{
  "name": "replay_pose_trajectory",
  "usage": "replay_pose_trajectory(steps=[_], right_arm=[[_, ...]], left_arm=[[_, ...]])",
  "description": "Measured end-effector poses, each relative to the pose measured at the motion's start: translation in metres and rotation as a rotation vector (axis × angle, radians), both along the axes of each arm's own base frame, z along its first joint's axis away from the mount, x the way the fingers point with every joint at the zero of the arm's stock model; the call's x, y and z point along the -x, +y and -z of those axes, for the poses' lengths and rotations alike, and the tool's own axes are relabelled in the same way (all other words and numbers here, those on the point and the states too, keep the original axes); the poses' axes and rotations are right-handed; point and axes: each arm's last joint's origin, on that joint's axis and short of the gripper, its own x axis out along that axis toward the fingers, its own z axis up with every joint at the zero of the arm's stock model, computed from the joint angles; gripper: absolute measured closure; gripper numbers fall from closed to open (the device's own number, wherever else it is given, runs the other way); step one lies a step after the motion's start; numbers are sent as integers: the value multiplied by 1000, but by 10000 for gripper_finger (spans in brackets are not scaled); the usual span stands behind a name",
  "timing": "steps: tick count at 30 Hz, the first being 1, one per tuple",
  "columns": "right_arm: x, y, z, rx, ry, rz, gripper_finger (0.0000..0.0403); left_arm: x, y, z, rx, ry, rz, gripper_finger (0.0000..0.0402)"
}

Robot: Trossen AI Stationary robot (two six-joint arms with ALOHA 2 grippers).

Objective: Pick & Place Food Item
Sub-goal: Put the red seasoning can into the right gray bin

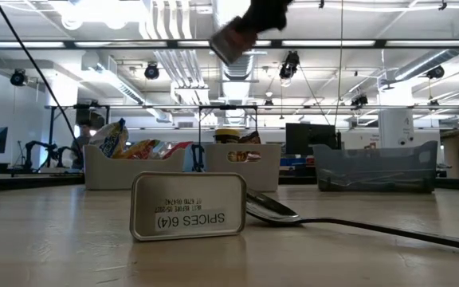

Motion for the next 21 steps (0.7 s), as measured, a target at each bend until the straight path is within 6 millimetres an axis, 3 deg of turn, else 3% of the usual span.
replay_pose_trajectory(steps=[6,13,21], right_arm=[[6,-59,25,-61,105,45,197],[-12,-93,65,-84,250,110,197],[-32,-117,83,-95,444,148,198]], left_arm=[[4,1,-1,-66,-6,20,190],[11,4,1,-115,33,15,190],[16,5,4,-126,78,8,190]])
